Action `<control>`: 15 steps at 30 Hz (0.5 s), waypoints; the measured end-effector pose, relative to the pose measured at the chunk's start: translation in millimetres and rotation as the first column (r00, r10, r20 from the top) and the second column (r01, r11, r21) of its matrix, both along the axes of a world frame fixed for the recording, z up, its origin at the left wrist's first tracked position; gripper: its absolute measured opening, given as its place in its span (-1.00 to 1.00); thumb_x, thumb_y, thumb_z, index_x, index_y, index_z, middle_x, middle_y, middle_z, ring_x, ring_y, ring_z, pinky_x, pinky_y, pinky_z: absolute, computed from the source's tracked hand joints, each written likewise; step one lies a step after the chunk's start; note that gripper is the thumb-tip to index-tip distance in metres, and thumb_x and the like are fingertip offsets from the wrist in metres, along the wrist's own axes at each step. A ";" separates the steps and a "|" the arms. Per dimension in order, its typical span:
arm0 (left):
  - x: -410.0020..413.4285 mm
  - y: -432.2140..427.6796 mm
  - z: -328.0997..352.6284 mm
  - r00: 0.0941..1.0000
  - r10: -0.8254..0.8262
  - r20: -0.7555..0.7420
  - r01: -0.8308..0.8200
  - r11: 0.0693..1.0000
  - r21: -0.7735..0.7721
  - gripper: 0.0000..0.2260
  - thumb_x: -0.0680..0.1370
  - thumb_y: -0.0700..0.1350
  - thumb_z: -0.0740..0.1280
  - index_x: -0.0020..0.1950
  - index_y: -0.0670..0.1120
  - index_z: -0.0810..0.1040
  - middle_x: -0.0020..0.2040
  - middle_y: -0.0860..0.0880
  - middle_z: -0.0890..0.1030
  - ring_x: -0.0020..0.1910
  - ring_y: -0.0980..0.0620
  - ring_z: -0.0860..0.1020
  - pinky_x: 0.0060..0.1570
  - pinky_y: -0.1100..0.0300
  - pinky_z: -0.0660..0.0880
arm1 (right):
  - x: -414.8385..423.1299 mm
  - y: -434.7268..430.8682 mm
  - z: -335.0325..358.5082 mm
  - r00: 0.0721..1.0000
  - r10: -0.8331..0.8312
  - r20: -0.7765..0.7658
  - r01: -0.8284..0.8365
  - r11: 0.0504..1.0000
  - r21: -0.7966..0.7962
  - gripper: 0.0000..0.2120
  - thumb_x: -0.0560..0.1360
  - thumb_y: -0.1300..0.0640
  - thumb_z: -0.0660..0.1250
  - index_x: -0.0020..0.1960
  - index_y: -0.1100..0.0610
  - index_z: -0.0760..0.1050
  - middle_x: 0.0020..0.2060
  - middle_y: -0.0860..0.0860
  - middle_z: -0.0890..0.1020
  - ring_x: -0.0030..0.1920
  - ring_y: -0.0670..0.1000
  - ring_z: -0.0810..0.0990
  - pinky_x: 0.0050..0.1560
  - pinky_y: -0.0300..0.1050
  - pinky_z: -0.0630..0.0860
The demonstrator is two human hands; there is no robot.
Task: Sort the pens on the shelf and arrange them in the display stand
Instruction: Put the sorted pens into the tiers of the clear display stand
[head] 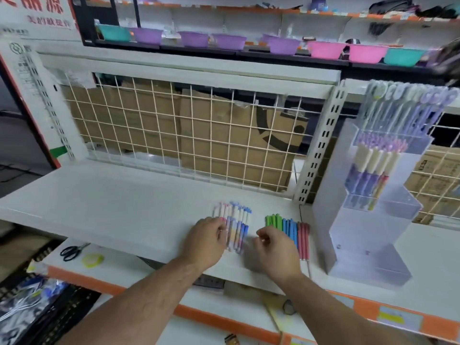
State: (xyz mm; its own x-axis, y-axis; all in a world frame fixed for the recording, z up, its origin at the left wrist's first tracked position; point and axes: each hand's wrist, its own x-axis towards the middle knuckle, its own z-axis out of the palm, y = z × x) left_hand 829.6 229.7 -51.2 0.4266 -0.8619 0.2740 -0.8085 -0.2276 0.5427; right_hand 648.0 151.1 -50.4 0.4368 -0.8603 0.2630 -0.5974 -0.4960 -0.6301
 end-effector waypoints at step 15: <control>28.9 -10.4 -22.2 0.962 0.262 0.078 -0.270 0.955 0.121 -0.69 0.47 0.11 0.24 0.14 -0.01 0.46 0.09 0.01 0.54 0.10 -0.03 0.45 0.06 0.05 0.42 | 30.8 13.7 -19.8 0.981 -0.087 -0.175 0.050 0.978 -0.204 -0.83 0.59 -0.06 0.29 -0.03 0.01 0.57 -0.13 -0.12 0.54 -0.14 -0.08 0.49 -0.17 -0.13 0.55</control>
